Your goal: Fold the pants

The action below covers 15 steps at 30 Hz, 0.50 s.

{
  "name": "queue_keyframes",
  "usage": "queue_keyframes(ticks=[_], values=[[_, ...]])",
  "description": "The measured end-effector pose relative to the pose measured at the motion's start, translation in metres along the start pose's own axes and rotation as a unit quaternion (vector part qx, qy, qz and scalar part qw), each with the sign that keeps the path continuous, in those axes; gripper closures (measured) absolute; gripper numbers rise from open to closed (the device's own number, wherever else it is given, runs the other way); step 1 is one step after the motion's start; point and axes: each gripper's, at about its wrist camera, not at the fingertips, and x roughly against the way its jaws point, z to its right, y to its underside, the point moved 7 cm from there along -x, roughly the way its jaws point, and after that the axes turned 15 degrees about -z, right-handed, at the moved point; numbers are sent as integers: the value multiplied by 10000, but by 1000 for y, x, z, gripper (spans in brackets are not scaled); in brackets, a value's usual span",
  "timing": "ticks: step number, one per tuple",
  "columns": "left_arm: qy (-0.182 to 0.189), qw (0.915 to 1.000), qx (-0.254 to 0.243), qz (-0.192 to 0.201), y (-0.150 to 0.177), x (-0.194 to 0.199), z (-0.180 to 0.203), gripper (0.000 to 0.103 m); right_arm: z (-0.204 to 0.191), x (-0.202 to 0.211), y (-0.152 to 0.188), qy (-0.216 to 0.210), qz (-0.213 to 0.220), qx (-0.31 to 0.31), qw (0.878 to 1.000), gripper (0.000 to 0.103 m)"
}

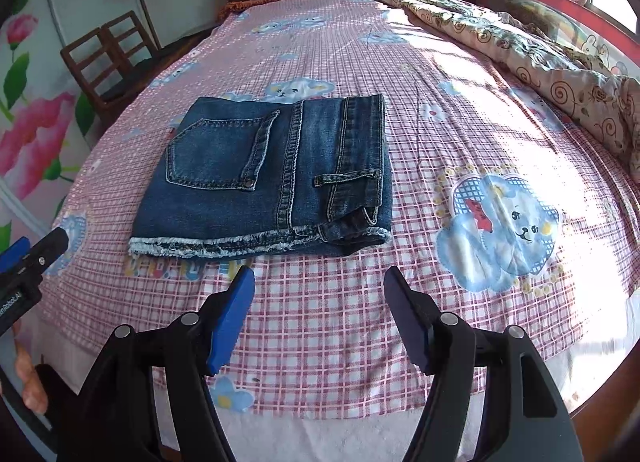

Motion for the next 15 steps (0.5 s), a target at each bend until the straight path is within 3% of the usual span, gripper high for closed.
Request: queue_keyframes(ticks=[3, 6, 15], values=[[90, 9963, 365, 773, -7, 19, -21, 2, 8, 6, 1, -52, 185, -141, 9997, 37], [444, 9833, 513, 1687, -10, 44, -32, 2, 14, 15, 1, -8, 425, -199, 9989, 37], [9, 9888, -174, 1485, -10, 37, 11, 2, 8, 45, -10, -146, 1043, -191, 9943, 37]])
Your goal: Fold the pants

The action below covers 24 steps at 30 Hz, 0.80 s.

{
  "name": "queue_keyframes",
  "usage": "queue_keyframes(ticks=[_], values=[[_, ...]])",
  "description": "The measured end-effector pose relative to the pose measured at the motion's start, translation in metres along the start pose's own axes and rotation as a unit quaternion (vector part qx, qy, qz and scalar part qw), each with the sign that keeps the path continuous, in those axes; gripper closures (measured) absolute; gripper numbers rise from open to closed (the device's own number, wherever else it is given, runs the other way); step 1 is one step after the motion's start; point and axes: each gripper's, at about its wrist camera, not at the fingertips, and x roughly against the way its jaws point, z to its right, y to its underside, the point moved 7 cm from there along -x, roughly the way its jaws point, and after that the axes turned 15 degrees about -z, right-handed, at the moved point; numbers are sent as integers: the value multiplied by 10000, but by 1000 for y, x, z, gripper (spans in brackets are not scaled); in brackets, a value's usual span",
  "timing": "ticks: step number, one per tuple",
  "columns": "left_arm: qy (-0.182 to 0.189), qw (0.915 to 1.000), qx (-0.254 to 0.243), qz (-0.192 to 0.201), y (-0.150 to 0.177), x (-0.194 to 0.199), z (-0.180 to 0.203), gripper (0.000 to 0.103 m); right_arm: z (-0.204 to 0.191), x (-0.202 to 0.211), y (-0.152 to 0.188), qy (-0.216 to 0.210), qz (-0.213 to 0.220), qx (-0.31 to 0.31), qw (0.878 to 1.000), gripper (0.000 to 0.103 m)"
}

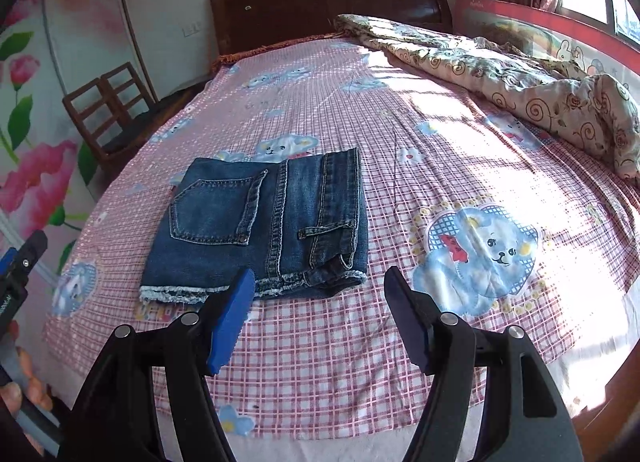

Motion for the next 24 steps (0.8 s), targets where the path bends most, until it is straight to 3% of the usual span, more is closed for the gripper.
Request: queue_keyframes(ticks=[4, 6, 11, 13, 17, 24], values=[[-83, 9993, -256, -242, 9, -2, 15, 2, 6, 9, -3, 428, 138, 19, 9990, 26], [-163, 9987, -286, -382, 13, -4, 15, 2, 12, 9, -3, 608, 120, 7, 9981, 26], [-196, 9966, -298, -737, 17, -12, 14, 2, 16, -3, 3, 414, -200, -222, 9987, 25], [-161, 9962, -287, -805, 17, -14, 15, 2, 12, -9, 4, 363, -351, -339, 9981, 16], [-46, 9973, -313, -666, 11, -9, 23, 2, -8, -3, -3, 153, -116, -168, 9997, 16], [291, 9971, -192, -670, -6, -5, 34, 2, -32, 18, -22, 464, 518, 194, 9974, 12]])
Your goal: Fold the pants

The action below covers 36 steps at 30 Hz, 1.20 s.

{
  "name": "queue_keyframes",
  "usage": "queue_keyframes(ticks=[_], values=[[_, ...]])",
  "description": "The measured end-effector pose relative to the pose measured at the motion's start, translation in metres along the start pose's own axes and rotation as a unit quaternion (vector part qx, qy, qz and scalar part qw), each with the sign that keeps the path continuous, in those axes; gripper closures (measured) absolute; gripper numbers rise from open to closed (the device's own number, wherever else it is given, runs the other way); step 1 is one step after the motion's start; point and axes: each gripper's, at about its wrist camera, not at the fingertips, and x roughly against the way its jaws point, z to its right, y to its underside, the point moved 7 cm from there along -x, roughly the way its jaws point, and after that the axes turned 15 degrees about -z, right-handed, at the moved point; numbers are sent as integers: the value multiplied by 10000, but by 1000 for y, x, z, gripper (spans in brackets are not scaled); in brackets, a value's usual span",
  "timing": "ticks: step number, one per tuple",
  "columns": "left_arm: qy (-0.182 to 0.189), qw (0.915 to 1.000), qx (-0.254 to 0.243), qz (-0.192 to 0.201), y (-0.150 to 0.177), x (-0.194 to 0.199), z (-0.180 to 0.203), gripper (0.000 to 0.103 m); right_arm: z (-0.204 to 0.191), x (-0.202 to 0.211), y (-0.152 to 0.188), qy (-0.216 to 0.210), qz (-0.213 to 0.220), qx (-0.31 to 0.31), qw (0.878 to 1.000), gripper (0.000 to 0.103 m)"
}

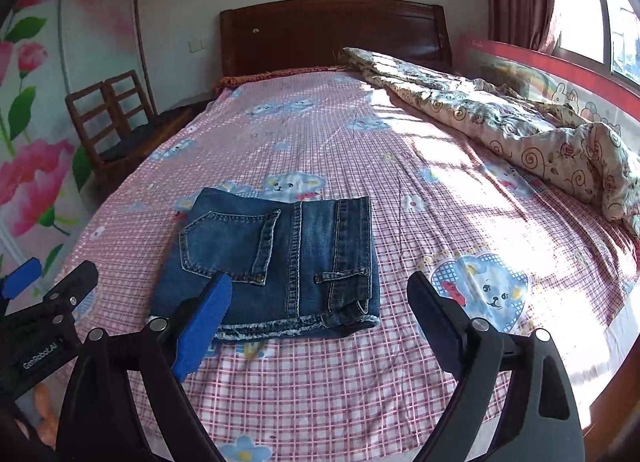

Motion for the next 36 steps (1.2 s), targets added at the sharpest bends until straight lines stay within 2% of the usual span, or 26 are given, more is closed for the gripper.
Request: queue_keyframes(ticks=[3, 6, 8, 10, 12, 14, 17, 19, 21, 22, 23, 24, 26, 28, 29, 31, 33, 35, 36], values=[[61, 10000, 58, 14, -5, 1, 1, 2, -1, 9, -3, -9, 212, -44, 9998, 12], [72, 9995, 67, 316, -7, 13, 0, 2, -4, 22, -2, -16, 535, 78, 9985, 12], [-55, 9991, -22, 418, -3, 17, -3, 2, -8, 25, 2, -130, 577, 231, 9980, 12], [-384, 9983, -73, 431, 4, 16, -13, 2, -9, 16, 5, -154, 342, 257, 9990, 12], [-482, 9985, -37, 261, 9, 9, -26, 2, -5, -11, 6, -212, -232, 216, 9993, 12], [-585, 9982, 88, 128, 12, 4, -39, 2, 7, -42, 4, -553, -597, -123, 9966, 12], [-559, 9979, 211, 248, 10, 11, -47, 2, 33, -88, 3, -769, -1165, -847, 9866, 12], [-598, 9975, 143, 343, 5, 15, -43, 2, 43, -111, 6, -510, -1396, -963, 9842, 12], [-549, 9977, 92, 378, 2, 16, -37, 2, 47, -131, 10, -669, -1612, -1093, 9786, 12], [-530, 9978, 78, 386, 0, 16, -34, 2, 45, -140, 13, -875, -1769, -1101, 9741, 18], [-492, 9980, 61, 390, -1, 16, -32, 2, 41, -148, 17, -1072, -1952, -1078, 9689, 39], [-459, 9982, 44, 388, -1, 16, -29, 2, 38, -150, 20, -949, -1985, -961, 9707, 46], [-432, 9983, -4, 385, 0, 16, -24, 2, 24, -137, 16, -896, -1741, -415, 9798, 72], [-459, 9981, -51, 403, 1, 16, -22, 2, 20, -125, 13, -856, -1594, -231, 9832, 74], [-474, 9981, -70, 377, 2, 14, -22, 2, 23, -125, 14, -930, -1611, -335, 9820, 74], [-464, 9984, -60, 318, 3, 12, -22, 2, 35, -137, 21, -1004, -1811, -638, 9762, 74], [-421, 9986, -38, 314, 2, 12, -25, 2, 44, -147, 27, -1254, -1922, -1005, 9681, 74], [-430, 9986, -31, 297, 3, 11, -28, 2, 53, -144, 29, -1381, -1970, -1371, 9609, 65], [-420, 9987, -14, 271, 2, 9, -29, 2, 58, -140, 31, -1533, -1972, -1641, 9543, 65]])
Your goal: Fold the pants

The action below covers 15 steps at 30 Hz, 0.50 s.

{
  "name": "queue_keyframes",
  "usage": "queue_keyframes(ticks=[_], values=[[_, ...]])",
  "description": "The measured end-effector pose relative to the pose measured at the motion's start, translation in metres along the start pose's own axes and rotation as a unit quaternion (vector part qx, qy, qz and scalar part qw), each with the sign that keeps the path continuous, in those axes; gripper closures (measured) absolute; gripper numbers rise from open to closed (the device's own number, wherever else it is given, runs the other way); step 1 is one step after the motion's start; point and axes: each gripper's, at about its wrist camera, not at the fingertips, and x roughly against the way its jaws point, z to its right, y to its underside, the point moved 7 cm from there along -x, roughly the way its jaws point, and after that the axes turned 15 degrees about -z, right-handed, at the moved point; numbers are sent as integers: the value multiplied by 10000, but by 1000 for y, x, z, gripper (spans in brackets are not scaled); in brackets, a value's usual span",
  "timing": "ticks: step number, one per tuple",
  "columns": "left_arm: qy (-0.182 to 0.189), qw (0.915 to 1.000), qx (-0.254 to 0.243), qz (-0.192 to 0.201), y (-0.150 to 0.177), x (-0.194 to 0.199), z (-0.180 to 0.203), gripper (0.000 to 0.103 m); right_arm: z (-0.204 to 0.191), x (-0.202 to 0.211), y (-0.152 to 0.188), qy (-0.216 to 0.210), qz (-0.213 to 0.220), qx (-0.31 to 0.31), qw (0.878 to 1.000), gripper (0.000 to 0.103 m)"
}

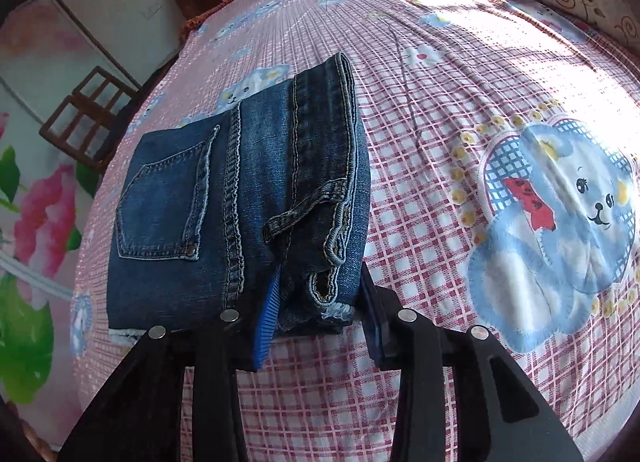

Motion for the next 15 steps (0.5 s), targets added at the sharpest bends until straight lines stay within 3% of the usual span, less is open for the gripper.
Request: queue_keyframes(ticks=[1, 5, 7, 9, 12, 14, 15], values=[[41, 10000, 26, -23, 0, -1, -1, 2, 2, 5, 3, -95, 28, -124, 9999, 65], [133, 9998, 36, -124, 3, -7, 3, 2, -9, 26, 11, 644, 337, 151, 9972, 65], [111, 9998, -52, -149, 5, -8, 8, 2, 1, 38, 8, 816, 554, -76, 9951, 65], [157, 9996, -110, -187, 9, -9, 14, 2, -5, 44, 2, 870, 754, 195, 9932, 65], [216, 9993, -132, -290, 14, -11, 19, 2, -19, 26, -3, 970, 613, 765, 9904, 65], [271, 9989, -116, -360, 15, -12, 21, 2, -4, 3, -7, 1535, 213, 854, 9842, 65], [286, 9989, -95, -371, 15, -11, 20, 2, 6, 3, -7, 1350, 202, 657, 9885, 63]])
